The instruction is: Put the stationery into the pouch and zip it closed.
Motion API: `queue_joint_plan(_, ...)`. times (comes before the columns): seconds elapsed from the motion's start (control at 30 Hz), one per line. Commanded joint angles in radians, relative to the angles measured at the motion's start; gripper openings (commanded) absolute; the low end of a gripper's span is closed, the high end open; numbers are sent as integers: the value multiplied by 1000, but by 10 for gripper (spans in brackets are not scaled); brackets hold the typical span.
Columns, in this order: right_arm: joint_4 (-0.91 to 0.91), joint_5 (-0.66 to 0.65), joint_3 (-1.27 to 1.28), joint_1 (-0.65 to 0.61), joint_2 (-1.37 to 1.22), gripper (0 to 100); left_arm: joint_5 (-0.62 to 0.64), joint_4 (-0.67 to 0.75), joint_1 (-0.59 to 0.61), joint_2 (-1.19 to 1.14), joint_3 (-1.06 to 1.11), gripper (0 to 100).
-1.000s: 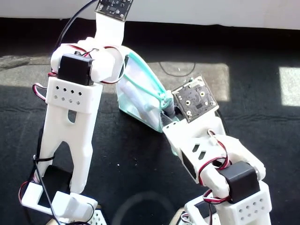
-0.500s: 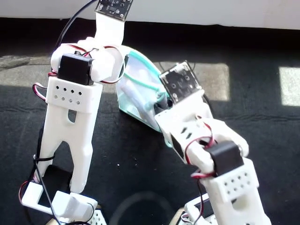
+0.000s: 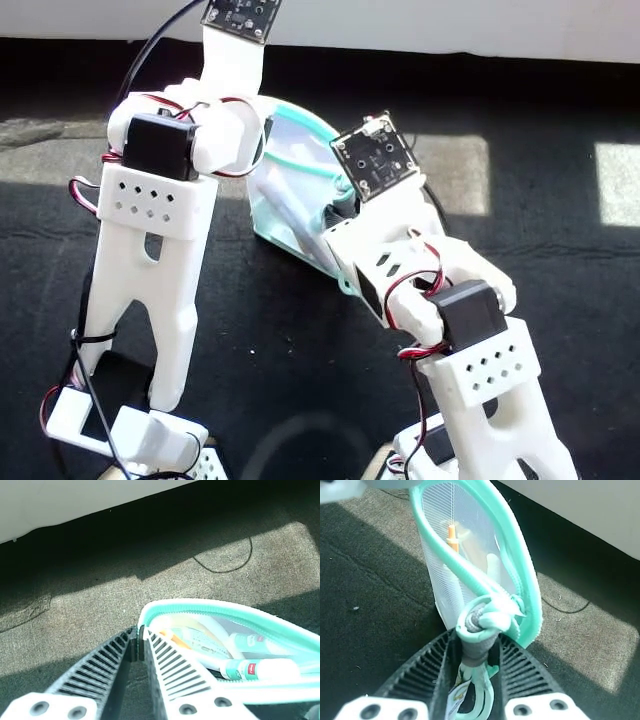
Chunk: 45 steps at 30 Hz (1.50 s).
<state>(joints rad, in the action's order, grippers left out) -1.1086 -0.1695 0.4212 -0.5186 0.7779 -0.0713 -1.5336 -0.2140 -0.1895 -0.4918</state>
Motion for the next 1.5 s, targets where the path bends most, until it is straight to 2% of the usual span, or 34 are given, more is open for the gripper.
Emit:
queue_joint_plan(0.0,16,75,-45,44,-4,116,0,-55,-30,-90,19,10)
queue_joint_plan(0.57,94,64,-42,50,-13,94,0,-52,-31,-99,19,10)
queue_joint_plan(0.77,93,166,-39,51,-13,146,0,-51,-31,-99,19,10)
queue_joint_plan(1.17,101,161,-38,51,-15,98,0,-51,-31,-99,19,10)
queue_joint_plan(1.47,102,169,-45,51,-15,134,0,-52,-35,-99,19,10)
